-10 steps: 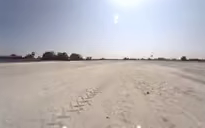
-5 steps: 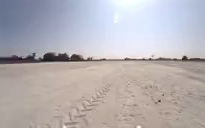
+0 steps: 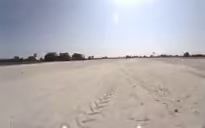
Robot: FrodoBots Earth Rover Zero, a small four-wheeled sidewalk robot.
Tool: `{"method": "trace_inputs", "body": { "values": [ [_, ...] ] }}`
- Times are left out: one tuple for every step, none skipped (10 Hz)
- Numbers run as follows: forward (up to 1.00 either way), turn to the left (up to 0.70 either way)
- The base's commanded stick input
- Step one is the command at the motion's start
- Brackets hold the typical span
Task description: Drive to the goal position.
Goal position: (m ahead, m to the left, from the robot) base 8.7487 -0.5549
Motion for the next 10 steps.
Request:
{"method": "trace_inputs", "body": {
  "values": [
    [0.70,0.00],
    [0.70,0.00],
    [0.70,0.00],
    [0.70,0.00],
    [0.70,0.00],
    [0.70,0.00],
    [0.70,0.00],
    [0.70,0.00],
    [0.70,0.00],
    [0.70,0.00]
  ]
}}
